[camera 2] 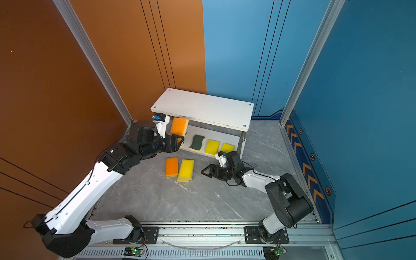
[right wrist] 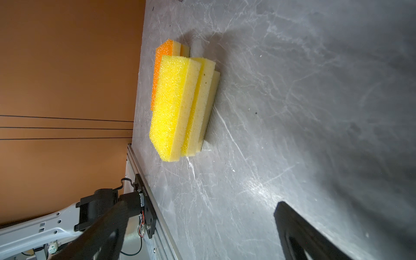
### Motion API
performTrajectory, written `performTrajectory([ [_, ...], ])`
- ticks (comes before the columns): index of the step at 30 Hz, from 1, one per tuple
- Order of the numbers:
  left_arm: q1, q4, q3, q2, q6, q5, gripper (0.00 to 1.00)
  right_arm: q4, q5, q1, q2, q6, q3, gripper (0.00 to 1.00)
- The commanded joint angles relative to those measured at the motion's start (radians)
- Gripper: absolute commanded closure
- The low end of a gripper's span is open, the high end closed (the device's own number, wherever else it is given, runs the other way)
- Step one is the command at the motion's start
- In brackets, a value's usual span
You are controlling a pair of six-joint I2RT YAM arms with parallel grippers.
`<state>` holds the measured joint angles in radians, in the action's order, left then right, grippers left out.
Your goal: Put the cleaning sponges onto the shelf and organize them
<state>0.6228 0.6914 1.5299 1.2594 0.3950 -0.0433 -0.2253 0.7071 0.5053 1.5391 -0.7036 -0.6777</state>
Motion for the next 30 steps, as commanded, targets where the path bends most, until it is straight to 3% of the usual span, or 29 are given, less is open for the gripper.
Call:
performTrajectory([
  [1,0.036,0.025,0.077,0.038,-0.039,0.011,0.33,0.02,0.011,0.006,-0.031,0.027,-0.015,0.0],
  [14,0.161,0.023,0.311,0.185,-0.125,-0.058,0.33,0.055,0.0,0.003,-0.057,0.049,-0.005,0.0],
  [30,0.202,0.023,0.632,0.475,-0.197,-0.122,0.32,0.107,-0.016,-0.01,-0.116,0.067,0.016,0.0],
])
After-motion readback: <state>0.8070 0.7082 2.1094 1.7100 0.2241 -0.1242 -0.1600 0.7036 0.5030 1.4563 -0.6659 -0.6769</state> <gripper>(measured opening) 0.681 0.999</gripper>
